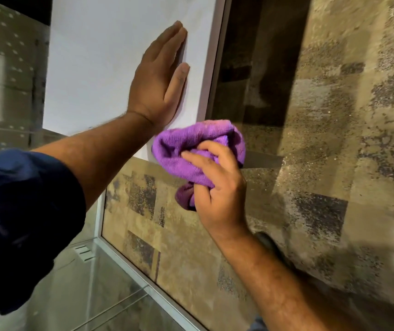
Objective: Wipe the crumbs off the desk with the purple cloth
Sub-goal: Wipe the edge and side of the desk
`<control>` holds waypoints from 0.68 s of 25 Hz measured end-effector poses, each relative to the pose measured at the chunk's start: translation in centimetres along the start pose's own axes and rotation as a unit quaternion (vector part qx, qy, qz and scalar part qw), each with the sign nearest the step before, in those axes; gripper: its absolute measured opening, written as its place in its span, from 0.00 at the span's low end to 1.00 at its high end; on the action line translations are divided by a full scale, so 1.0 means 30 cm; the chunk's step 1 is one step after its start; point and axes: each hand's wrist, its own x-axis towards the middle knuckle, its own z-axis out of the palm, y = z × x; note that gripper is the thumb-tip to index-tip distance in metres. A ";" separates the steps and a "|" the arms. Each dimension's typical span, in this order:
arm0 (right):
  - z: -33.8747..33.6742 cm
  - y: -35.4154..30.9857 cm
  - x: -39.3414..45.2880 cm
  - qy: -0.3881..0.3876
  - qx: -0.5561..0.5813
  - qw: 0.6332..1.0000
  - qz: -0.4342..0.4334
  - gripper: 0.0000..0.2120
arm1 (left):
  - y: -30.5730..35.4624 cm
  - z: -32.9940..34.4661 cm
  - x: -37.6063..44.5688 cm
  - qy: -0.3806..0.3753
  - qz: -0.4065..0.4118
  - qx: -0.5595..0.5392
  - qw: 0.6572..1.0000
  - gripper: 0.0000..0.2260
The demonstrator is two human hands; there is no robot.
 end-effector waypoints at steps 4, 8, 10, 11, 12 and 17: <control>-0.050 -0.012 -0.071 -0.057 0.004 0.998 0.037 0.21 | 0.005 -0.016 -0.017 0.030 -0.050 0.035 0.998 0.27; -0.149 -0.021 -0.120 -0.092 0.123 0.964 0.216 0.22 | 0.045 -0.002 -0.083 0.081 -0.117 0.047 0.989 0.23; -0.188 -0.039 -0.135 -0.073 0.205 0.916 0.338 0.21 | 0.060 -0.001 -0.129 0.078 -0.163 -0.037 0.983 0.22; -0.208 -0.050 -0.139 -0.064 0.241 0.892 0.377 0.19 | 0.066 0.000 -0.155 0.073 -0.183 -0.085 0.977 0.23; -0.226 -0.059 -0.139 -0.057 0.264 0.874 0.404 0.17 | 0.079 0.001 -0.179 0.061 -0.194 -0.114 0.972 0.23; -0.315 -0.130 -0.105 0.002 0.330 0.803 0.496 0.15 | 0.181 0.020 -0.361 0.020 -0.256 -0.149 0.955 0.24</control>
